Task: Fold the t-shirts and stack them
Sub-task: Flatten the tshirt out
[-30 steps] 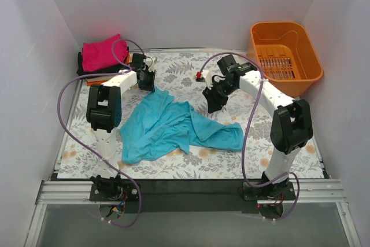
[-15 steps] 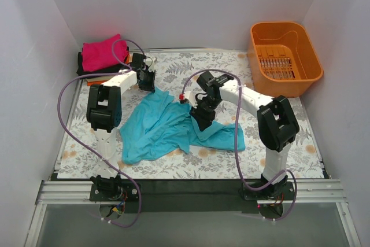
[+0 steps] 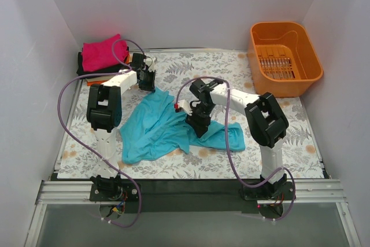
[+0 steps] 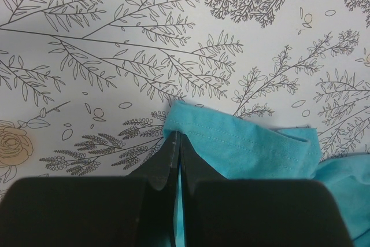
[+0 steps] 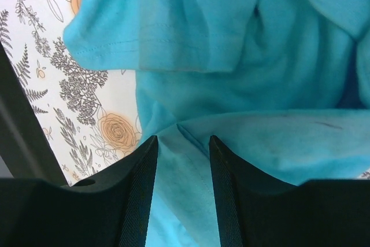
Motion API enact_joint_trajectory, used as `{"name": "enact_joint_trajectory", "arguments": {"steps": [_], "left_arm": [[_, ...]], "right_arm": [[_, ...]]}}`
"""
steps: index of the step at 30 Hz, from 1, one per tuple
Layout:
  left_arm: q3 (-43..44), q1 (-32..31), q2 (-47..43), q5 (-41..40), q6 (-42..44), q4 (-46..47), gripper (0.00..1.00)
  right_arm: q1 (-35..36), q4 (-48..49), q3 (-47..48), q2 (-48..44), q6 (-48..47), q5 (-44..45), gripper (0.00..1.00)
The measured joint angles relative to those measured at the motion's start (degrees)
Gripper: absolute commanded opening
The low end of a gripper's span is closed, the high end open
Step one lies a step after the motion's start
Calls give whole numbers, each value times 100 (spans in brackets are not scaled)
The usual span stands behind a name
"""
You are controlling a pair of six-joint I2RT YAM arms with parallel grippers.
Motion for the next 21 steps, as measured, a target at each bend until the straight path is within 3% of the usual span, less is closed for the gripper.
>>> {"name": "enact_joint_trajectory", "arguments": {"steps": [6,9,12,14,17,18,19,21], "left_arm": [[11,0,9,2,-2,-7,0],[22,0,13,4,-2,-13,0],[22,0,13,2,0,-13,0],[22,2,13,2,2,-13,0],[22,24,13,2,2,-13,0],[22,31,13,4,2,-13,0],[22,39,13,7,2,-13,0],[22,48,13,31,-2,-13,0]], "right_arm": [[175,4,-11,0,-39,-2,39],[212,20,-24,0,-96,2,22],[210,37,-96,0,-116,35,18],[208,44,-149,-2,-127,66,21],[197,52,-280,-72,-118,153,41],[195,42,-337,-109,-114,177,43],[190,44,-382,-151,-144,192,43],[181,33,-439,-210,-188,219,33]]}}
